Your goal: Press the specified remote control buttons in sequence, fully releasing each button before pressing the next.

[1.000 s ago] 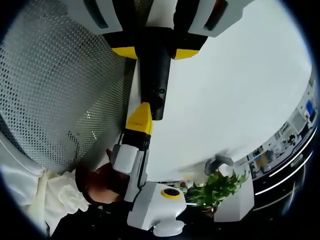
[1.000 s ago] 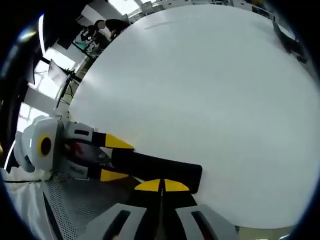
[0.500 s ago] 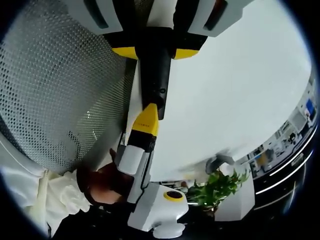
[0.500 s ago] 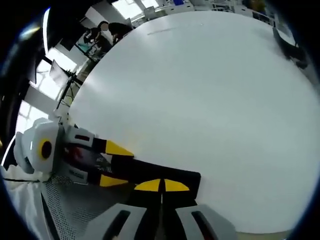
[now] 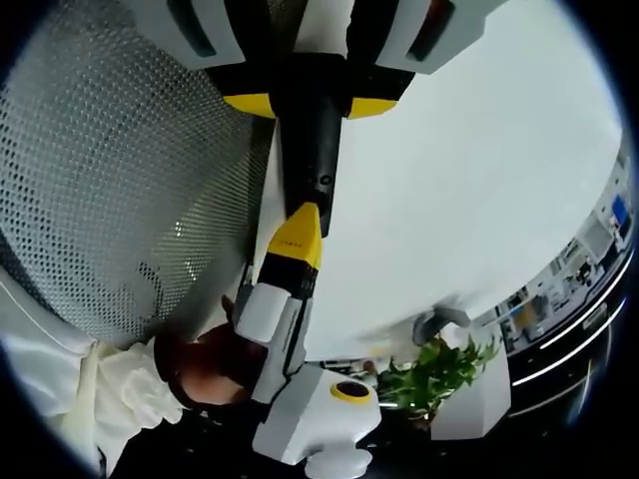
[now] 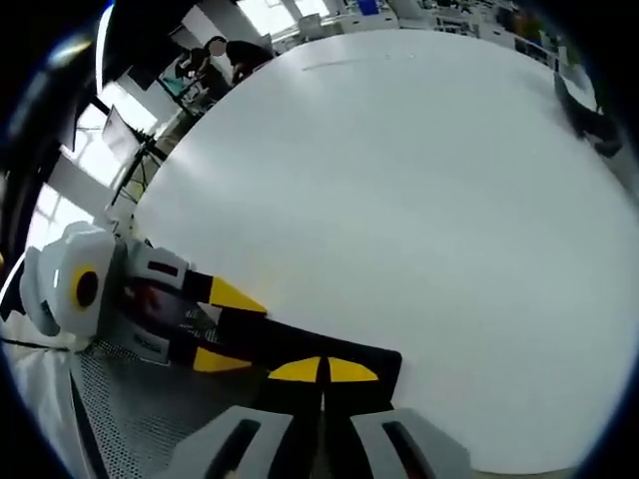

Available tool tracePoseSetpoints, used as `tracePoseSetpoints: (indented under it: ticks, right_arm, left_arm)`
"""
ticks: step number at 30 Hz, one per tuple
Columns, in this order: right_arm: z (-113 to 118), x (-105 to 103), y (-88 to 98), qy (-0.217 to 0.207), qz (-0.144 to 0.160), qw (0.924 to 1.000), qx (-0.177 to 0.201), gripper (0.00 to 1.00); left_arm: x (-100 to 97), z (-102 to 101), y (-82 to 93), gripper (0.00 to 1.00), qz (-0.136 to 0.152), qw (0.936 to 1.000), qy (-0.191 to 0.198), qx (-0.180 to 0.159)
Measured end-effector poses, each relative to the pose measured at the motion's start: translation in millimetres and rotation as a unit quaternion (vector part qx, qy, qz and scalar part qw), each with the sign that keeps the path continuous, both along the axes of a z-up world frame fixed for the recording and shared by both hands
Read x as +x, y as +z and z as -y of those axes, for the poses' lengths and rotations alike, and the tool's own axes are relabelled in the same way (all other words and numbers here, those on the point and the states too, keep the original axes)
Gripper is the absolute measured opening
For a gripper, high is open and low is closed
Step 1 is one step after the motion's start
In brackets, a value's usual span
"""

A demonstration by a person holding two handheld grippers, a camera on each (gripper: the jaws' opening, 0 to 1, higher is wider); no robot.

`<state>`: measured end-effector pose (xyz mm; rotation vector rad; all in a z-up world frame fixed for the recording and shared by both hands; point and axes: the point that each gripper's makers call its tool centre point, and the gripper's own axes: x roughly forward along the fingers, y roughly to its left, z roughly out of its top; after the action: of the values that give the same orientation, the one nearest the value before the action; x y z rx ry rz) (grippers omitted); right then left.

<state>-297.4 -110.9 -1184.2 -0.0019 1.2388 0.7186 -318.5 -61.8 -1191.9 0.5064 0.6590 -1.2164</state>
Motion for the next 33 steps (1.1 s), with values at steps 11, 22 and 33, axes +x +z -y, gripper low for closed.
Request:
tracePoseSetpoints:
  ticks: [11,22,33]
  right_arm:
    - [0,2,-1.3,0.001,0.003,1.0000,0.003,0.00]
    - [0,1,1.8,-0.037,-0.041,0.9976,0.041,0.00]
    - [-14,1,8.4,-0.011,-0.013,0.9985,0.052,0.00]
  left_arm:
    - [0.2,0,-0.8,0.25,-0.001,1.0000,0.000,-0.001]
    - [-0.1,0,-0.4,0.25,0.000,1.0000,0.000,0.000]
    - [-0.9,1,-0.3,0.24,0.000,1.0000,-0.002,0.004]
